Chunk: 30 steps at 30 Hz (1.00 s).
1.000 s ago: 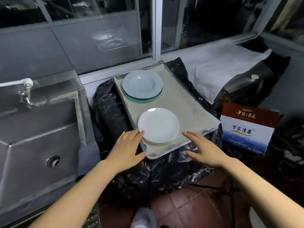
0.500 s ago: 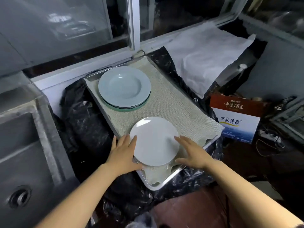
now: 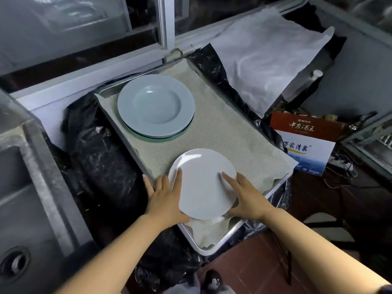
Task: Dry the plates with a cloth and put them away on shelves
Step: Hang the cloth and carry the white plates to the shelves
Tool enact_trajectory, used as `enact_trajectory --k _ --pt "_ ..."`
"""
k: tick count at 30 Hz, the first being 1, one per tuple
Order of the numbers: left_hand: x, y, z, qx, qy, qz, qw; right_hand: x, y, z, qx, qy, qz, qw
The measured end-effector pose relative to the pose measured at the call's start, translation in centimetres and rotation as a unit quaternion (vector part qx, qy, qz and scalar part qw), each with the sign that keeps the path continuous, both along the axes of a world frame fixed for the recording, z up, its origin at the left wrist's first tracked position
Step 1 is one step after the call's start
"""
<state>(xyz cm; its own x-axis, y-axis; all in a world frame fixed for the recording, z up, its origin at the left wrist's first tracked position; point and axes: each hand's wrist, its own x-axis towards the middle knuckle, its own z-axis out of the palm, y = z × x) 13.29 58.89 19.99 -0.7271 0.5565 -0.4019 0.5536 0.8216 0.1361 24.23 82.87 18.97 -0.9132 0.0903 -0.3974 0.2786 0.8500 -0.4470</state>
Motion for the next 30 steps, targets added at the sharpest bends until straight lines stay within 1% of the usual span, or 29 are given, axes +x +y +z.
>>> enact_trajectory --k 3,8,12,15,18,20,23,25,28,30 --pt "0.0 -0.2 -0.3 0.019 0.011 0.004 1.000 -0.2 0.1 -0.1 -0.006 0.000 0.005 1.000" --pt "0.4 -0.7 -1.5 0.093 0.042 0.007 0.995 0.2 0.5 -0.3 -0.038 0.035 0.003 0.999" --pt "0.7 -0.5 -0.3 0.103 0.010 0.012 0.995 0.8 1.2 -0.6 -0.065 0.050 -0.001 0.997" --pt "1.1 -0.3 0.9 0.142 -0.023 0.029 0.989 0.8 2.0 0.2 -0.087 0.061 0.010 0.994" --pt "1.8 0.0 3.1 0.203 -0.073 0.065 0.974 0.3 2.9 2.0 -0.104 0.074 0.031 0.991" --pt "2.3 0.0 4.6 0.235 -0.083 0.096 0.964 -0.1 3.5 3.4 -0.113 0.096 0.052 0.988" --pt "3.4 -0.3 6.4 0.271 -0.070 0.133 0.951 -0.9 4.0 5.8 -0.118 0.141 0.091 0.979" --pt "4.5 -0.6 7.8 0.304 -0.064 0.168 0.936 -1.6 4.3 7.4 -0.128 0.168 0.125 0.969" --pt "6.5 -1.1 10.1 0.316 -0.058 0.229 0.919 -2.7 4.4 9.9 -0.143 0.193 0.183 0.953" --pt "8.0 -1.6 11.2 0.333 -0.033 0.265 0.904 -3.3 4.0 11.3 -0.150 0.202 0.225 0.941"
